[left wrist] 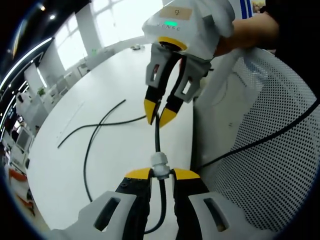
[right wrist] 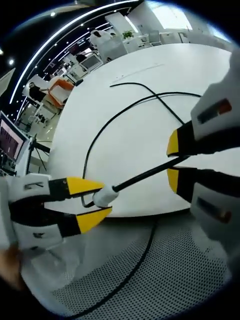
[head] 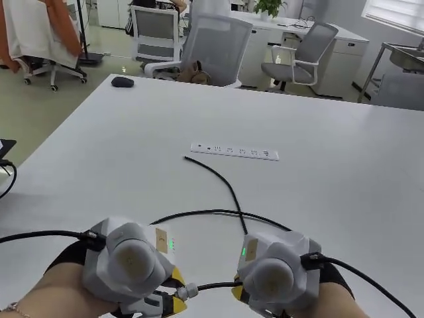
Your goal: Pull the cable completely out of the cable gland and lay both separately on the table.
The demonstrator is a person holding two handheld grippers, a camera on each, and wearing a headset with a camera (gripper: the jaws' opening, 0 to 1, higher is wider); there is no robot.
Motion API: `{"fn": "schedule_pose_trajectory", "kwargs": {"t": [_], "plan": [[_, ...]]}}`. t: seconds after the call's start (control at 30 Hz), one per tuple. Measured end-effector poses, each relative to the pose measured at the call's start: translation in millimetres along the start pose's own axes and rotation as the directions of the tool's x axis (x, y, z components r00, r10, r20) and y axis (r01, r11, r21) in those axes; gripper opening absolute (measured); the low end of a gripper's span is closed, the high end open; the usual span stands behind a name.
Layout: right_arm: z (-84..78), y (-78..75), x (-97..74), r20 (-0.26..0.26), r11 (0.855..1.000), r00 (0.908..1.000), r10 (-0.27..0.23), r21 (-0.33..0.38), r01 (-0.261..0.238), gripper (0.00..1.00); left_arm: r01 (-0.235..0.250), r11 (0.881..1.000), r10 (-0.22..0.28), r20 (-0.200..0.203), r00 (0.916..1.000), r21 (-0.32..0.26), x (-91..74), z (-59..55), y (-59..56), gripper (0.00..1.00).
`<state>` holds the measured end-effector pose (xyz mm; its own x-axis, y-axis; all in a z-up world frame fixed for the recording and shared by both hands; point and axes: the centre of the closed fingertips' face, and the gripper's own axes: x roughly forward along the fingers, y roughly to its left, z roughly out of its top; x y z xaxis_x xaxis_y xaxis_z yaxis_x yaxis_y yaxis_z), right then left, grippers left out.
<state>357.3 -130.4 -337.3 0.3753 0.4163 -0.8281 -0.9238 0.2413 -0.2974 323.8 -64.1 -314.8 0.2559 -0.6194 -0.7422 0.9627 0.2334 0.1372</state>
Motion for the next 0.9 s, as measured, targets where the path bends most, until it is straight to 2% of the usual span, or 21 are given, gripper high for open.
{"fn": "schedule_pose_trajectory", "kwargs": {"t": [0.17, 0.27, 0.37, 0.43, 0.5, 0.57, 0.63, 0.67, 0.73, 0.77, 0.8, 0.83, 0.9], "plan": [[-13.5, -8.2, -1.1, -0.053, 0.999, 0.998, -0.034, 0.035, 0.036, 0.06, -0.009, 1.0, 0.009, -0.007, 0.9999, -0.002, -0.8, -3.3, 2.5, 0.17], [-26.1, -14.9, -2.8, -0.102, 0.996, 0.993, -0.059, 0.058, 0.065, 0.06, -0.013, 1.0, 0.013, -0.005, 0.9999, -0.01, -1.7, -3.6, 3.3, 0.17], [-33.7, -17.2, -3.7, -0.127, 0.994, 0.9899, -0.064, 0.085, 0.075, 0.06, -0.014, 1.0, 0.014, -0.005, 0.9999, -0.012, -1.7, -4.0, 3.8, 0.17], [-41.9, -19.3, -5.1, -0.162, 0.991, 0.984, -0.075, 0.098, 0.091, 0.06, -0.017, 1.0, 0.016, -0.007, 0.9998, -0.011, -1.8, -4.3, 4.1, 0.17], [-44.1, -22.4, -7.6, -0.179, 0.99, 0.9789, -0.099, 0.08, 0.115, 0.06, -0.017, 1.0, 0.017, -0.003, 0.9998, -0.01, -1.9, -3.8, 4.0, 0.17], [-42.5, -20.3, -7.8, -0.179, 0.991, 0.9792, -0.096, 0.071, 0.111, 0.06, -0.015, 1.0, 0.015, -0.001, 0.9999, -0.008, -1.7, -3.0, 3.5, 0.17], [-39.7, -15.4, -6.8, -0.172, 0.994, 0.9819, -0.078, 0.059, 0.09, 0.08, -0.023, 1.0, 0.023, -0.021, 0.9995, 0.009, -1.6, -6.8, 5.3, 0.17], [-28.9, -6.7, -4.1, -0.12, 0.996, 0.992, -0.036, 0.075, 0.046, 0.09, -0.019, 1.0, 0.019, -0.022, 0.9996, 0.01, -1.4, -7.4, 4.4, 0.17], [-13.9, -0.4, -2.6, -0.054, 0.995, 0.9984, -0.017, 0.101, 0.022, 0.15, -0.016, 1.0, 0.016, -0.017, 0.9997, 0.013, -1.4, -6.1, 3.1, 0.17], [-1.8, 6.2, -2.4, -0.009, 0.995, 0.9999, 0.01, 0.103, -0.009, 0.18, -0.018, 1.0, 0.018, -0.015, 0.9997, 0.018, -1.3, -4.9, 2.7, 0.17], [8.4, 12.6, -2.4, 0.036, 0.993, 0.9986, 0.038, 0.108, -0.041, 0.2, -0.02, 1.0, 0.02, -0.014, 0.9997, 0.022, -1.0, -4.1, 2.6, 0.17], [22.2, 18.8, -3.0, 0.096, 0.992, 0.9934, 0.062, 0.101, -0.072, 0.2, -0.025, 0.999, 0.025, -0.015, 0.9996, 0.035, -0.3, -3.3, 2.8, 0.17], [38.8, 23.9, -5.7, 0.157, 0.994, 0.9844, 0.079, 0.063, -0.09, 0.2, -0.036, 0.996, 0.038, -0.023, 0.999, 0.077, 0.5, -2.3, 3.0, 0.17]]}}
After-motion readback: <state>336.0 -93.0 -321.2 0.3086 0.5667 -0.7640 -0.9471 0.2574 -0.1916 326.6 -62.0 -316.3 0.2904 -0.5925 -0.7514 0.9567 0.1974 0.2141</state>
